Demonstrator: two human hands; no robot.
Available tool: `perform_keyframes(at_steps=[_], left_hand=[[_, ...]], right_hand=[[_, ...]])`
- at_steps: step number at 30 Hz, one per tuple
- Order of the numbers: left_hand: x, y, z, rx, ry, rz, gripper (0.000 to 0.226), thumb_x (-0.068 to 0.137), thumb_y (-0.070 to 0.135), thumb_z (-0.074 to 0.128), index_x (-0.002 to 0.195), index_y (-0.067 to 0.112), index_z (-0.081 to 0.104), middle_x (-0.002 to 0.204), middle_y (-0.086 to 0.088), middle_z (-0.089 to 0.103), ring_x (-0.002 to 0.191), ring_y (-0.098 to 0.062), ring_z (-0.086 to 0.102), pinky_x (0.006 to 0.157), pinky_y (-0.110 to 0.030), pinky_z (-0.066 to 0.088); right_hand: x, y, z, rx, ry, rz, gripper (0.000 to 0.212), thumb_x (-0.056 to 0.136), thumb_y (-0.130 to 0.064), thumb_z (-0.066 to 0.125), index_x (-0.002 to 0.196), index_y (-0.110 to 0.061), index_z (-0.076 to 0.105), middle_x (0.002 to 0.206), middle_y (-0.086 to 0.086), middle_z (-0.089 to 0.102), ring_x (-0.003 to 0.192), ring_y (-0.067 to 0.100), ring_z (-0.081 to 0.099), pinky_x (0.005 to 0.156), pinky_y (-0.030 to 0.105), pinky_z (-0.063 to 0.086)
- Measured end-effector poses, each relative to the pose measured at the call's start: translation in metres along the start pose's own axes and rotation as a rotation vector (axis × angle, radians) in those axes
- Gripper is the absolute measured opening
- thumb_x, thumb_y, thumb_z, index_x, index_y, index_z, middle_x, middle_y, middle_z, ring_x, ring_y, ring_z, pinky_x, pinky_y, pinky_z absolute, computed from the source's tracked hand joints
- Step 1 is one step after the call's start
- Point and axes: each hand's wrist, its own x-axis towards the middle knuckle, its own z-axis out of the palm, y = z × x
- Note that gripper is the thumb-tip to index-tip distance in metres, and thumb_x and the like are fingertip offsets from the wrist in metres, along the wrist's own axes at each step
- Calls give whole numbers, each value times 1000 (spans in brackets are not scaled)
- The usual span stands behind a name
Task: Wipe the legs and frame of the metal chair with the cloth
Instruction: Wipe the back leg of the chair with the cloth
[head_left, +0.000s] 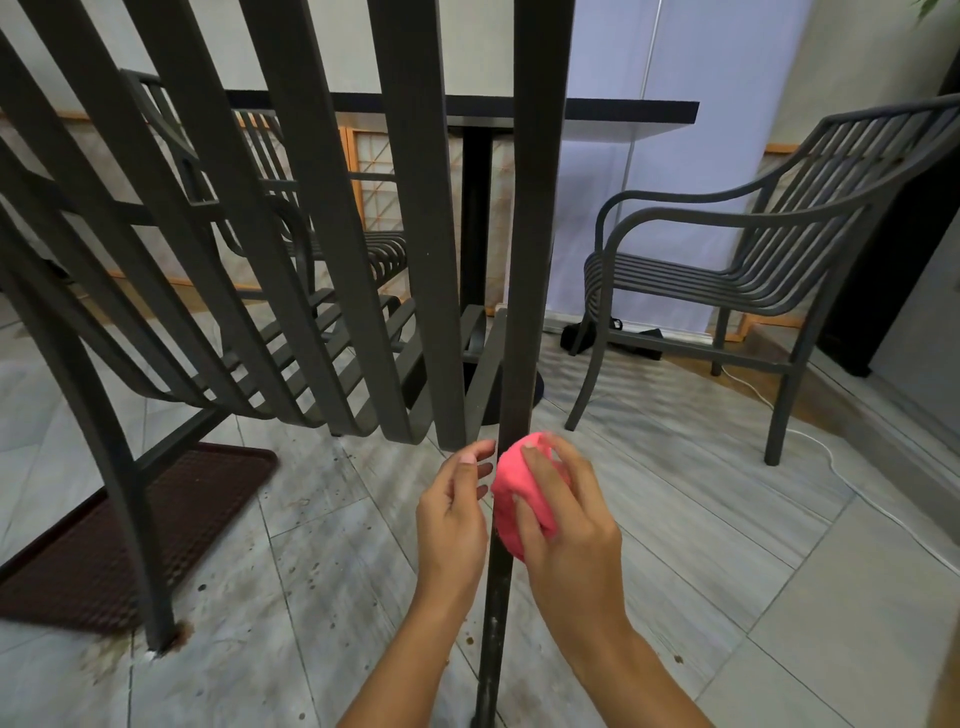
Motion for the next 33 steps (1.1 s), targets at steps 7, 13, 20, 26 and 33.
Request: perform_keyframes(at_steps=[7, 13, 20, 26, 33], left_hand=[[2, -5, -2, -10, 12, -23, 33, 101, 24, 36, 101, 25, 70, 92, 7, 72, 90, -6, 66, 72, -16, 52], [1, -3, -1, -24, 5, -19, 33, 100, 25, 36, 95, 27, 69, 85, 11, 72, 83, -2, 67, 65, -9, 49], [1, -5, 0, -15, 2, -6, 34, 100, 22, 35, 101, 22, 69, 90, 14, 71, 87, 0, 66, 68, -10, 49], [1, -4, -1, -24, 9, -16, 33, 100, 22, 38, 95, 29, 69, 92, 17, 70, 91, 2, 64, 68, -10, 49], [-2, 1, 0, -28, 13, -8, 32, 100, 22, 37, 94, 32, 67, 89, 26, 69, 88, 7, 63, 65, -6, 47]], right_hand=[[7, -4, 26, -85, 12, 4, 44, 80, -7, 69, 122, -5, 58, 125, 19, 53, 110, 32, 56, 84, 35, 53], [3, 1, 35, -159, 16, 4, 43, 77, -12, 71, 118, -4, 60, 115, 17, 57, 96, 26, 60, 73, 22, 48], [-7, 11, 41, -196, -8, -11, 46, 76, -14, 71, 120, -3, 60, 115, 19, 58, 101, 29, 60, 76, 27, 53], [-15, 17, 45, -200, -43, -12, 48, 73, -12, 76, 118, -2, 61, 114, 20, 58, 98, 30, 60, 70, 32, 58], [-26, 21, 48, -130, -84, -8, 59, 72, -9, 79, 124, -11, 50, 116, 18, 56, 94, 27, 61, 64, 31, 59]])
